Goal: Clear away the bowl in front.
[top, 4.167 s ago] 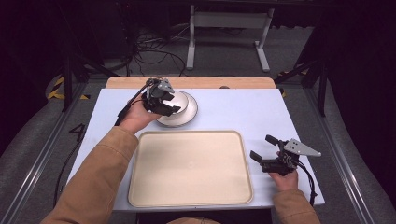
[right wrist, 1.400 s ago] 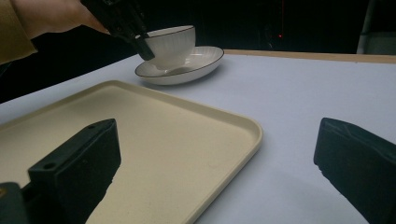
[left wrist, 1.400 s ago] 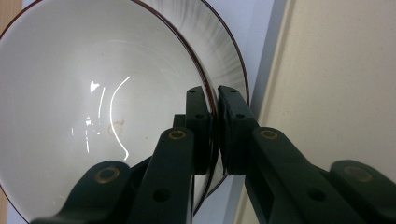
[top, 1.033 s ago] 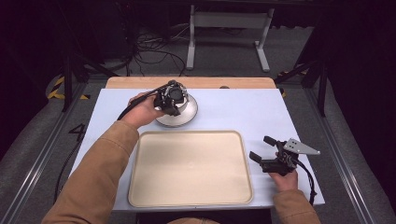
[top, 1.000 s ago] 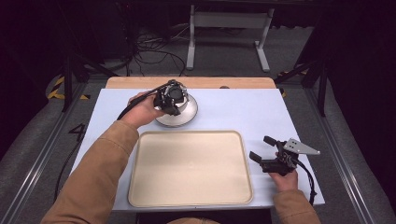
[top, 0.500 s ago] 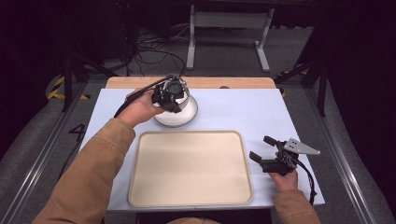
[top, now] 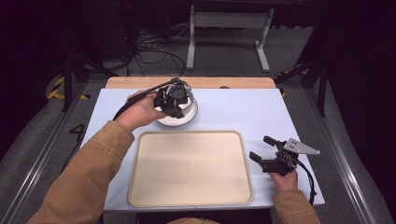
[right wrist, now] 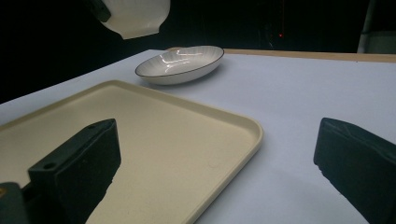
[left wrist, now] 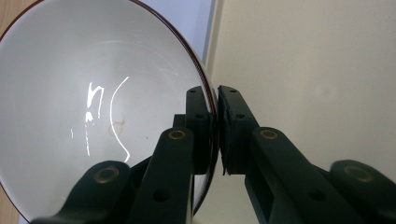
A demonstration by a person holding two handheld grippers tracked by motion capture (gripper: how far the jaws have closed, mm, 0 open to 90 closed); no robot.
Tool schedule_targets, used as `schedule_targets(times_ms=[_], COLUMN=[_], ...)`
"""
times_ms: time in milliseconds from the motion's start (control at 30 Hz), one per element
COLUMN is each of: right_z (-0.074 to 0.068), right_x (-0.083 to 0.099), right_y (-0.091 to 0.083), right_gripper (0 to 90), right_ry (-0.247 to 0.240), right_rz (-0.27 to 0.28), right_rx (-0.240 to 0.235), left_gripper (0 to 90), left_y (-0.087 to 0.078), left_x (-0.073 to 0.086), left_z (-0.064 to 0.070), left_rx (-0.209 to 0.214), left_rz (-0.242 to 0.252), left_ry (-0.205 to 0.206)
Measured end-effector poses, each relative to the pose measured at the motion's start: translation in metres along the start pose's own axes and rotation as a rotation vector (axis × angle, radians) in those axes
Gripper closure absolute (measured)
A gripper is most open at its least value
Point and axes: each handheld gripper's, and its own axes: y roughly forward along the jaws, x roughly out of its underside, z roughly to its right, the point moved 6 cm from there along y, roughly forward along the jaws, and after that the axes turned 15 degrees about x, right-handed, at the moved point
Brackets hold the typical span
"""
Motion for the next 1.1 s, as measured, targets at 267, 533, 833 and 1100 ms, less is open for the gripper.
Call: schedule_targets(times_ms=[267, 533, 833, 1100], right_z=[0.000, 0.000, 0.000, -0.001], right_x=[0.000, 0.000, 0.000, 0.000], right_y=[0.000, 0.000, 0.000, 0.000], right_gripper=[1.0, 1.0, 1.0, 1.0], right_ry=[-0.001, -0.001, 0.001, -0.001], right_rz=[-0.001, -0.002, -0.003, -0.005], right_rx=[0.000, -0.003, -0.004, -0.005], left_gripper=[84.0, 83.9, 83.9, 83.8], left_y=[0.001, 0.003, 0.001, 0.000], left_x=[-0.009, -0.018, -0.023, -0.027], left_z=[0.020, 0.044, 0.073, 0.098], left_rx=[0.017, 0.033, 0.036, 0.045], left_rz=[-0.009, -0.013, -0.041, -0.046], left_ry=[0.036, 0.103, 0.170, 0.229])
